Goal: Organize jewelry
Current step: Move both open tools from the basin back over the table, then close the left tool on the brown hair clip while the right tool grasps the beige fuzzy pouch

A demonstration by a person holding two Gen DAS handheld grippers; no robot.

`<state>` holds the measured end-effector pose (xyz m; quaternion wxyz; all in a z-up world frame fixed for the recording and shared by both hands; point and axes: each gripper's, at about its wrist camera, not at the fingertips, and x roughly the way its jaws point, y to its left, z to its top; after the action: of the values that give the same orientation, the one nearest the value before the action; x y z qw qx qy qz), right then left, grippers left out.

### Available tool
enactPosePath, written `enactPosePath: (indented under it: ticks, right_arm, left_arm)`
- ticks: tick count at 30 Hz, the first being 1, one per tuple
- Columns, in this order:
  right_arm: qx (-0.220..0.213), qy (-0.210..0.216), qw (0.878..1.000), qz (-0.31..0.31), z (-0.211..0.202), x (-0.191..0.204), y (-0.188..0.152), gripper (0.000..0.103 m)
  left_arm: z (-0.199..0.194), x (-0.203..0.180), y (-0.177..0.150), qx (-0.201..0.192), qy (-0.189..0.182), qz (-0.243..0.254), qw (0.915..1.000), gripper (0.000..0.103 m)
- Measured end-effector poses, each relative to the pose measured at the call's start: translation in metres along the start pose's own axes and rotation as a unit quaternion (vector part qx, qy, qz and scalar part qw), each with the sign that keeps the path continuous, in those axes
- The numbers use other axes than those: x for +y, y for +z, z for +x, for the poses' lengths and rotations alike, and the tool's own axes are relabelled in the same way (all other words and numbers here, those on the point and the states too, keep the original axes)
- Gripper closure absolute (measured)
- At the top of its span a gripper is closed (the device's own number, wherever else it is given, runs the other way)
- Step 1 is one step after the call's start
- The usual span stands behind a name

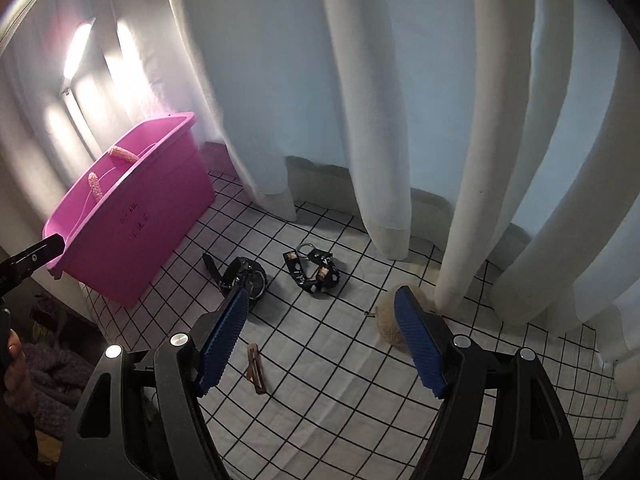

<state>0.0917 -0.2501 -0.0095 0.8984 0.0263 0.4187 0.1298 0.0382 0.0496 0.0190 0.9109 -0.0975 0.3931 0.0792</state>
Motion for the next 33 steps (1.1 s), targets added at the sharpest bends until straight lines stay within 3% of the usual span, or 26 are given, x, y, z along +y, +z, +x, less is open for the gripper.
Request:
enactPosePath:
  ticks: [7, 16, 27, 33]
  right_arm:
    - [0.011, 0.001, 1.0, 0.013, -0.014, -0.064, -0.047, 0.031]
    - [0.034, 0.03, 0.999, 0.024, 0.009, -0.096, -0.082, 0.031]
    - [0.054, 0.012, 0.998, 0.034, 0.059, -0.092, -0.081, 0.031]
    - [0.063, 0.027, 0.997, 0.047, 0.089, -0.093, -0.072, 0.031]
  left_arm:
    - [0.007, -0.049, -0.056, 0.039, 0.011, -0.007, 0.9991, 0.008]
    - [0.023, -0.071, -0.108, 0.087, 0.035, -0.036, 0.9949, 0.008]
    - [0.088, -0.087, -0.132, 0.12, 0.016, 0.002, 0.9926, 0.008]
    - [0.107, -0.093, -0.137, 0.128, 0.012, 0.008, 0.9916, 0.008]
